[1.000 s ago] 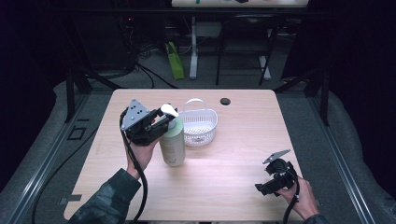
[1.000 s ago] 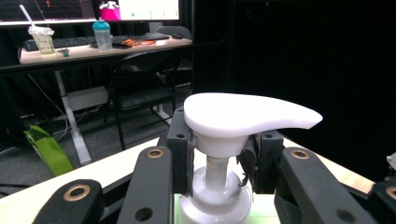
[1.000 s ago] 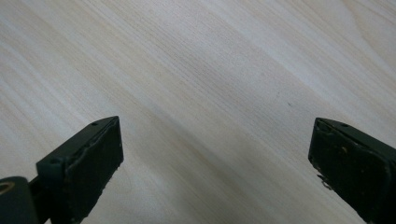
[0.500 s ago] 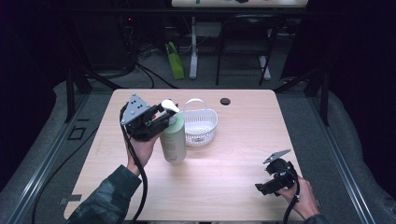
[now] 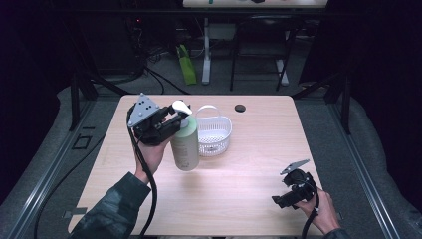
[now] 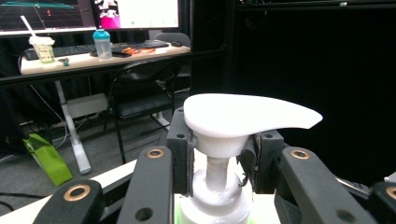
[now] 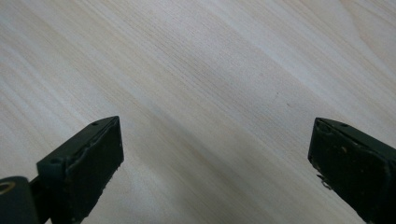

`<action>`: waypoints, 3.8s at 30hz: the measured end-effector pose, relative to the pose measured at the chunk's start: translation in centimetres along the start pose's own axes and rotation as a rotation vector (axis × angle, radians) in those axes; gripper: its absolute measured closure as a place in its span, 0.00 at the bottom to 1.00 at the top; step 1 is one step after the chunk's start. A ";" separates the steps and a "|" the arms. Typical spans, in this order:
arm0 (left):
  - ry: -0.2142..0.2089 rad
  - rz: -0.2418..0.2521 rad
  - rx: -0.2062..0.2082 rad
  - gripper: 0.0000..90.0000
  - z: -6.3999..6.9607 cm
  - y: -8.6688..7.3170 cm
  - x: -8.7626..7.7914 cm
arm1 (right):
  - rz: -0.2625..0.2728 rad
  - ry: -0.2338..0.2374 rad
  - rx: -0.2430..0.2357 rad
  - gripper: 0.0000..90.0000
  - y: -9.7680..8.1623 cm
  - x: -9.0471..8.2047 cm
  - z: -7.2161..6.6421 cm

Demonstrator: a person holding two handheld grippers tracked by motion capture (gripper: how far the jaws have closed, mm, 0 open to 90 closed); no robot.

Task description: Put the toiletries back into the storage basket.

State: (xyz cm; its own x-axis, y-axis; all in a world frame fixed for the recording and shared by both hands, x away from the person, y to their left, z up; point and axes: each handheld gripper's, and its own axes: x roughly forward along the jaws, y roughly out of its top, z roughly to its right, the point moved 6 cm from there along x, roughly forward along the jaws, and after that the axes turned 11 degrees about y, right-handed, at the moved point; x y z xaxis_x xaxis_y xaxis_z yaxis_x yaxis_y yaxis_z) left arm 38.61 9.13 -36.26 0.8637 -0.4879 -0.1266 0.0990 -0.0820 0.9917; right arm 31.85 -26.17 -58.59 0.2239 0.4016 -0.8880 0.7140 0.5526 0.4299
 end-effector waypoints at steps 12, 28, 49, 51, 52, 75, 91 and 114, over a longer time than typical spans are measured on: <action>0.002 0.006 0.011 0.75 0.0 1.1 0.4 | -0.005 0.003 0.006 0.03 -0.1 0.1 0.0; 0.010 0.021 0.015 0.75 -0.2 2.2 0.8 | -0.003 0.001 -0.001 0.03 -0.1 0.0 0.0; 0.017 0.043 0.032 0.75 -0.3 4.1 1.6 | -0.005 0.005 0.006 0.03 -0.1 0.1 0.0; 0.016 0.044 0.030 0.75 -0.3 4.2 1.7 | -0.006 0.005 0.007 0.03 -0.1 0.1 0.0; 0.016 0.043 0.031 0.75 -0.3 4.2 1.8 | -0.006 0.005 0.007 0.03 -0.1 0.1 0.0; 0.023 0.045 0.050 0.75 -0.2 5.7 4.3 | -0.010 0.014 0.008 0.04 -0.1 0.3 0.0; 0.039 0.064 0.048 0.75 -0.4 7.2 5.9 | -0.015 0.020 0.002 0.04 0.0 0.4 -0.2; 0.052 0.040 0.027 0.75 -0.5 6.4 9.3 | -0.011 0.028 -0.017 0.04 0.2 0.3 -0.8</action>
State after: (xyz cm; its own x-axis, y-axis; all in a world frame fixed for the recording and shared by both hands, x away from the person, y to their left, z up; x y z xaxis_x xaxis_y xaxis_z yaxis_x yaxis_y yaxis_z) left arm 47.52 4.47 -31.12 0.8913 -0.4455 -0.0844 0.0506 -0.0871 0.9949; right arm 31.51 -25.35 -58.67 0.1969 0.4155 -0.8880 0.7049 0.5695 0.4228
